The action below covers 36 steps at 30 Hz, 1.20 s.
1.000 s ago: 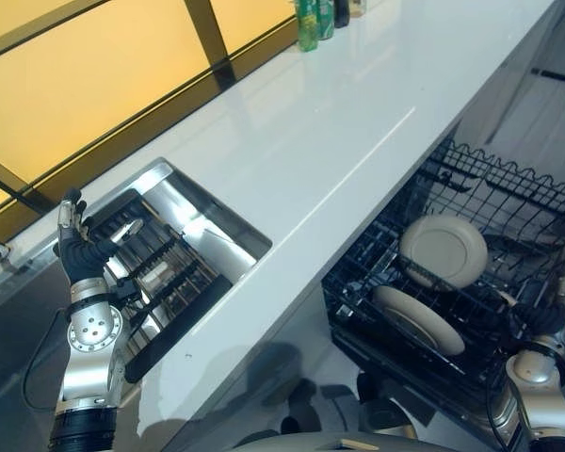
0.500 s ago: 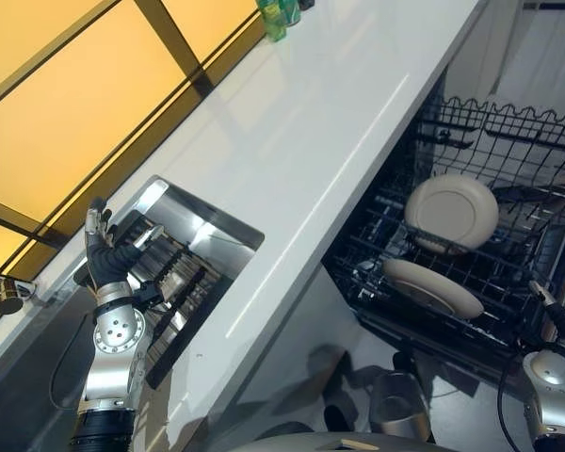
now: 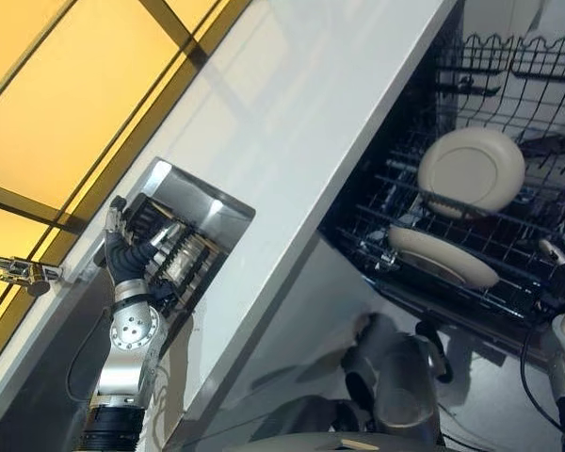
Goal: Pick up plates and place into dishwasher.
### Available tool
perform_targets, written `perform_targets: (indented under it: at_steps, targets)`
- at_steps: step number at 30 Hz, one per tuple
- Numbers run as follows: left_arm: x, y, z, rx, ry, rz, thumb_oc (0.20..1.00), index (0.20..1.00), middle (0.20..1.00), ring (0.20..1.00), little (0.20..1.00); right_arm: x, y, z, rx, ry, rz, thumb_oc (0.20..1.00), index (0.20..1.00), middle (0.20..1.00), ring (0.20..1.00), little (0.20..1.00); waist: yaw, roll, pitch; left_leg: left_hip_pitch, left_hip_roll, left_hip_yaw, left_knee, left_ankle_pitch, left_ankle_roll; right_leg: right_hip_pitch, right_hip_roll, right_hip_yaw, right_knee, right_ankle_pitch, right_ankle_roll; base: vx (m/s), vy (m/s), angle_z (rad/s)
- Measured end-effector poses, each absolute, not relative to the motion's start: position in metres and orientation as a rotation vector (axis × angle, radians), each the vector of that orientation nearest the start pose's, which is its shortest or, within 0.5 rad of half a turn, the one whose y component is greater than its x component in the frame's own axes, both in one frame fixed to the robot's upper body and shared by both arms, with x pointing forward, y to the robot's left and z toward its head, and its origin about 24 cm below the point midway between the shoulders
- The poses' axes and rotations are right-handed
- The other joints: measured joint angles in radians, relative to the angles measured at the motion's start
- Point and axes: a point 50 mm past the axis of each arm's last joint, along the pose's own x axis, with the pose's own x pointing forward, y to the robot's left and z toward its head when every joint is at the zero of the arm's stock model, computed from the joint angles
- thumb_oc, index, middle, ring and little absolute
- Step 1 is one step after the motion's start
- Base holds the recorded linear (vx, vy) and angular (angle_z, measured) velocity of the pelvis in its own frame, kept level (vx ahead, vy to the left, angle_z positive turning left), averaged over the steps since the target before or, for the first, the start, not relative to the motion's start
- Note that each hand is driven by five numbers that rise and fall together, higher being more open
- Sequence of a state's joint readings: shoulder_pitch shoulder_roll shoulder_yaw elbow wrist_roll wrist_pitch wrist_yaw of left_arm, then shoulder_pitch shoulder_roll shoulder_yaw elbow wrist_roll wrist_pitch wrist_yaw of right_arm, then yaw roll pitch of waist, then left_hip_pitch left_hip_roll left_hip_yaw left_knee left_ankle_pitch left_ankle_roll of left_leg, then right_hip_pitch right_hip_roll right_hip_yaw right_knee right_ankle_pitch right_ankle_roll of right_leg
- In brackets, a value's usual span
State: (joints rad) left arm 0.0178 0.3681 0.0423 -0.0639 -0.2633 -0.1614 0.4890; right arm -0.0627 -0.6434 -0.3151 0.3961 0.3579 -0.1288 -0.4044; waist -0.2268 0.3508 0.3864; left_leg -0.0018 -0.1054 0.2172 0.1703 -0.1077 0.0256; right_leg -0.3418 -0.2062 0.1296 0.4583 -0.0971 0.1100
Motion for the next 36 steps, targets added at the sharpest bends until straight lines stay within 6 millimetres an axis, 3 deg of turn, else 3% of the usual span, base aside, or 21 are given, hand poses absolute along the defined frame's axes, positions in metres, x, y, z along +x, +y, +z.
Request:
perform_targets:
  at_steps: [10,22,28,36]
  targets:
    - [0.246,0.238,0.094,0.005,-0.262,0.492,1.0,1.0,1.0,1.0,1.0,0.233,-0.38,0.089,-0.224,-0.027,-0.824,1.0,1.0,1.0,1.0,1.0,0.002,-0.001,0.001,-0.029,-0.005,-0.013,0.035,-0.009,-0.002,-0.029,-0.015,-0.002,0.028,0.0,-0.001,0.05,0.09,-0.02]
    - [0.244,0.226,0.084,0.008,-0.211,0.443,1.0,1.0,1.0,1.0,1.0,0.238,-0.374,0.093,-0.21,-0.038,-0.822,1.0,1.0,1.0,1.0,1.0,0.026,-0.001,0.0,-0.111,-0.012,-0.037,0.105,-0.025,0.004,-0.077,-0.062,-0.057,0.07,0.005,-0.008,0.01,0.091,0.08]
    - [0.243,0.222,0.08,-0.002,-0.193,0.429,1.0,1.0,1.0,1.0,1.0,0.253,-0.359,0.093,-0.171,-0.049,-0.777,1.0,1.0,1.0,1.0,1.0,0.031,-0.001,0.0,-0.116,-0.02,-0.038,0.117,-0.027,0.003,-0.085,-0.081,-0.07,0.084,0.005,-0.008,0.06,0.085,0.02]
    - [0.24,0.223,0.076,-0.032,-0.176,0.436,1.0,1.0,1.0,1.0,1.0,0.274,-0.333,0.09,-0.181,-0.025,-0.69,1.0,1.0,1.0,1.0,1.0,0.081,0.007,-0.006,-0.115,-0.025,-0.038,0.119,-0.026,0.005,-0.086,-0.116,-0.113,0.086,0.014,-0.014,0.04,0.089,0.0]
